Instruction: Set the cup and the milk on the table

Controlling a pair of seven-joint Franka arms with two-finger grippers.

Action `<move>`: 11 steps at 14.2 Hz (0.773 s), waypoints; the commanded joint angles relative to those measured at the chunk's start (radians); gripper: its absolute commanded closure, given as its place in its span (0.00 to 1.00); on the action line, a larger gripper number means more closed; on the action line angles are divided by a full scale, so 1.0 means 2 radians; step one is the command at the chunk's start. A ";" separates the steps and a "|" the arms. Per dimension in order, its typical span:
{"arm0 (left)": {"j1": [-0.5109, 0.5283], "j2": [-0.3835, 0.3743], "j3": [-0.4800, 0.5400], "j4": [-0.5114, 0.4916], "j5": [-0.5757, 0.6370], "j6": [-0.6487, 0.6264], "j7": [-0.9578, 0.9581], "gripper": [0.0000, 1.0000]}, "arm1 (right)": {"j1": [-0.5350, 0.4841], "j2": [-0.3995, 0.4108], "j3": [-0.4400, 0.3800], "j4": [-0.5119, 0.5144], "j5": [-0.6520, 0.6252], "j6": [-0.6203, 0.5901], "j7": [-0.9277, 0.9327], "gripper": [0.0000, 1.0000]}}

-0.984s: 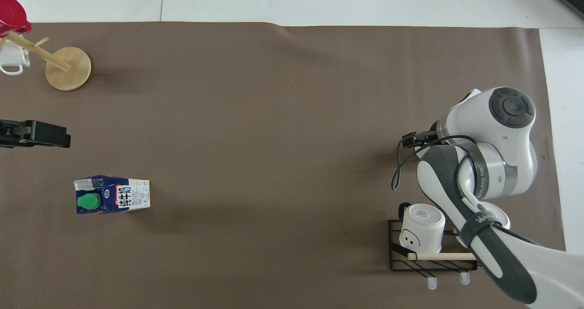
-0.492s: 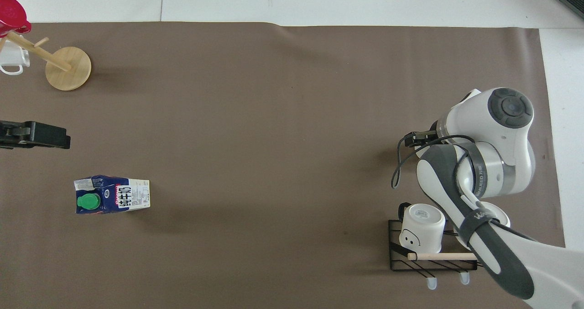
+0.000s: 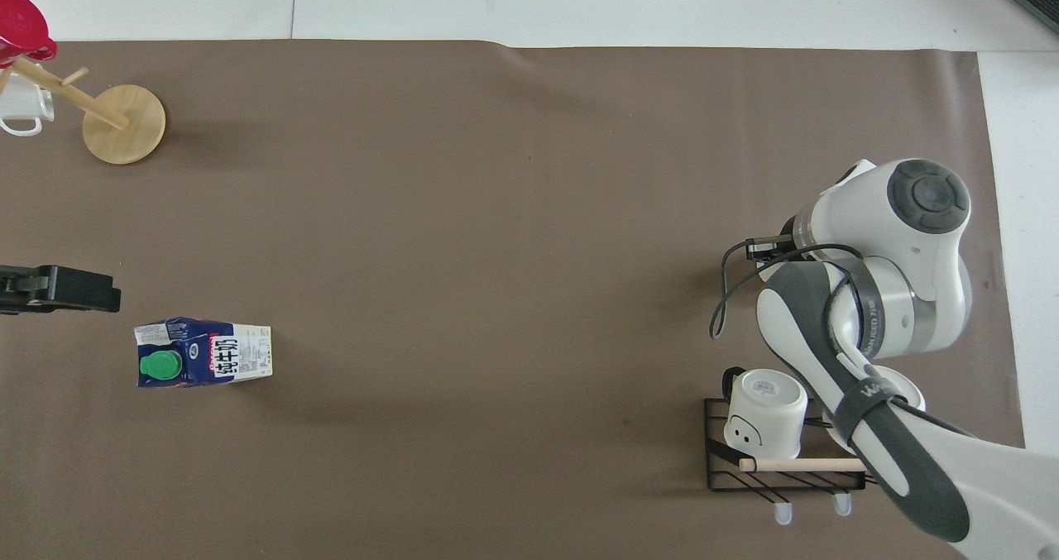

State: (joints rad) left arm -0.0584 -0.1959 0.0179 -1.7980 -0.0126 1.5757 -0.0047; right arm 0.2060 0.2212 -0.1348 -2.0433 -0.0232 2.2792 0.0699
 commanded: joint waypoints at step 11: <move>0.018 -0.043 -0.001 -0.118 0.001 0.093 0.045 0.00 | 0.057 0.014 0.002 0.063 0.004 0.009 0.233 1.00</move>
State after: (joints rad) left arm -0.0291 -0.2362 0.0240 -1.9649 -0.0125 1.7179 0.0692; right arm 0.2851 0.2349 -0.1287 -1.9393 -0.0201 2.2945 0.4668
